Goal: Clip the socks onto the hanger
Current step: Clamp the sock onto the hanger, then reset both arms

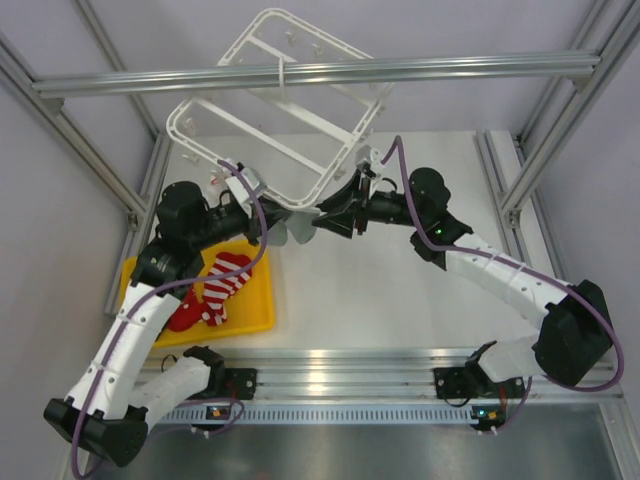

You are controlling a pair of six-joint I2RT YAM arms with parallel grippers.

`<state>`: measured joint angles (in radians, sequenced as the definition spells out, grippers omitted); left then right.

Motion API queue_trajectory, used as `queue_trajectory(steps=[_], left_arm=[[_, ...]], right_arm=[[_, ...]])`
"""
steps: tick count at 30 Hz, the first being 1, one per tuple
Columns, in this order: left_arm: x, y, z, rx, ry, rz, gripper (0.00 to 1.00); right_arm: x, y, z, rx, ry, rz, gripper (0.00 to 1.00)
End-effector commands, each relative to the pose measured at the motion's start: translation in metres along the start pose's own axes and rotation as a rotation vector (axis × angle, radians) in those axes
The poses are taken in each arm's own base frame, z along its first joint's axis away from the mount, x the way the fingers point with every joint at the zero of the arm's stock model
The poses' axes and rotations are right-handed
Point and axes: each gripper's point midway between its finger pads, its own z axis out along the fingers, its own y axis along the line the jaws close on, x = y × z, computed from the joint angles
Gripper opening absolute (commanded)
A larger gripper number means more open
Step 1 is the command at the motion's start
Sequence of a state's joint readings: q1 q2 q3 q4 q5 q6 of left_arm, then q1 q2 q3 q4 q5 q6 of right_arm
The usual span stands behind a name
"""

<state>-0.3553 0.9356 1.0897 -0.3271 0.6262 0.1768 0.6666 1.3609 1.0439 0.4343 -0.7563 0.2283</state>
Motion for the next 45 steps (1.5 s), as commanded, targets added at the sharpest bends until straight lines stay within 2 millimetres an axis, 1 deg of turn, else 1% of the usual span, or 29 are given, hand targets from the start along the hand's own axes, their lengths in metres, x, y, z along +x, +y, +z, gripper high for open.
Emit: queue_trajectory(steps=[1, 6, 7, 9, 10, 12, 13, 15, 16, 17, 18, 19, 21, 22, 24, 25, 28, 30, 32, 33, 35, 37, 38, 39, 40, 41, 42, 44, 45], left_arm=[[-0.028, 0.002, -0.005, -0.024, -0.099, 0.050, 0.00], [-0.022, 0.003, -0.006, -0.034, -0.082, 0.042, 0.00], [-0.021, 0.002, -0.007, -0.033, -0.079, 0.040, 0.00], [-0.016, 0.001, -0.009, -0.039, -0.070, 0.025, 0.00], [-0.015, 0.001, -0.010, -0.046, -0.069, 0.018, 0.00], [-0.010, 0.000, -0.012, -0.061, -0.060, -0.017, 0.00], [-0.006, 0.003, -0.013, -0.082, -0.050, -0.033, 0.00], [-0.006, 0.002, -0.017, -0.098, -0.055, -0.058, 0.00], [-0.003, 0.003, -0.018, -0.112, -0.051, -0.072, 0.00], [-0.002, 0.003, -0.019, -0.123, -0.051, -0.083, 0.00], [-0.002, 0.002, -0.021, -0.132, -0.055, -0.100, 0.00], [-0.001, 0.003, -0.023, -0.144, -0.054, -0.110, 0.00], [0.002, 0.007, -0.027, -0.184, -0.049, -0.133, 0.00], [0.004, 0.009, -0.028, -0.201, -0.044, -0.136, 0.00], [0.006, 0.014, -0.031, -0.250, -0.049, -0.191, 0.00], [0.007, 0.017, -0.032, -0.273, -0.047, -0.207, 0.00], [0.016, 0.034, -0.038, -0.391, -0.029, -0.287, 0.02], [0.021, 0.049, -0.045, -0.486, -0.032, -0.364, 0.04], [0.023, 0.054, -0.049, -0.523, -0.042, -0.445, 0.08], [0.026, 0.060, -0.053, -0.551, -0.044, -0.478, 0.10], [0.027, 0.062, -0.056, -0.572, -0.049, -0.552, 0.14], [0.031, 0.061, -0.058, -0.572, -0.045, -0.597, 0.26], [0.030, 0.057, -0.058, -0.553, -0.051, -0.603, 0.42], [0.031, 0.055, -0.058, -0.543, -0.053, -0.602, 0.56], [0.033, 0.051, -0.058, -0.528, -0.047, -0.604, 0.67], [0.031, 0.047, -0.060, -0.518, -0.053, -0.592, 0.81], [0.033, 0.045, -0.061, -0.513, -0.041, -0.592, 0.84], [0.040, 0.039, -0.068, -0.522, -0.005, -0.594, 0.90], [0.043, 0.039, -0.072, -0.533, 0.004, -0.590, 0.98]], right_arm=[[-0.011, 0.014, -0.001, -0.058, -0.002, -0.017, 0.42], [-0.013, 0.016, -0.003, -0.051, -0.006, -0.021, 0.57], [-0.016, 0.017, -0.006, -0.050, -0.011, -0.030, 0.59], [-0.012, 0.018, -0.009, -0.042, -0.008, -0.025, 0.63], [-0.016, 0.022, -0.012, -0.039, -0.017, -0.034, 0.63], [-0.011, 0.023, -0.016, -0.026, -0.007, -0.021, 0.64], [-0.014, 0.026, -0.019, -0.024, -0.014, -0.029, 0.64], [-0.009, 0.027, -0.024, -0.008, -0.006, -0.014, 0.64], [-0.014, 0.032, -0.028, -0.009, -0.017, -0.018, 0.65], [-0.008, 0.032, -0.031, -0.003, -0.009, -0.007, 0.65], [-0.012, 0.036, -0.035, 0.006, -0.019, -0.013, 0.65], [-0.011, 0.037, -0.037, 0.009, -0.020, -0.011, 0.65], [-0.007, 0.035, -0.041, 0.040, -0.020, -0.010, 0.65], [-0.010, 0.037, -0.045, 0.048, -0.027, -0.024, 0.65], [-0.011, 0.032, -0.048, 0.083, -0.033, -0.032, 0.66], [-0.014, 0.034, -0.049, 0.088, -0.038, -0.035, 0.66], [-0.019, 0.029, -0.051, 0.122, -0.049, -0.035, 0.67], [-0.023, 0.022, -0.053, 0.176, -0.061, -0.031, 0.67], [-0.025, 0.012, -0.057, 0.242, -0.077, -0.005, 0.68], [-0.027, 0.010, -0.060, 0.264, -0.087, -0.003, 0.68], [-0.022, -0.002, -0.068, 0.347, -0.092, 0.034, 0.68], [-0.022, -0.008, -0.077, 0.399, -0.101, 0.055, 0.70], [-0.017, -0.014, -0.083, 0.445, -0.101, 0.062, 0.70], [-0.017, -0.014, -0.090, 0.469, -0.107, 0.063, 0.71], [-0.017, -0.016, -0.095, 0.492, -0.110, 0.064, 0.72], [-0.012, -0.020, -0.101, 0.536, -0.112, 0.068, 0.73], [-0.014, -0.019, -0.109, 0.558, -0.117, 0.065, 0.74], [-0.011, -0.025, -0.122, 0.629, -0.116, 0.062, 0.76], [-0.015, -0.024, -0.130, 0.653, -0.131, 0.056, 0.77]])
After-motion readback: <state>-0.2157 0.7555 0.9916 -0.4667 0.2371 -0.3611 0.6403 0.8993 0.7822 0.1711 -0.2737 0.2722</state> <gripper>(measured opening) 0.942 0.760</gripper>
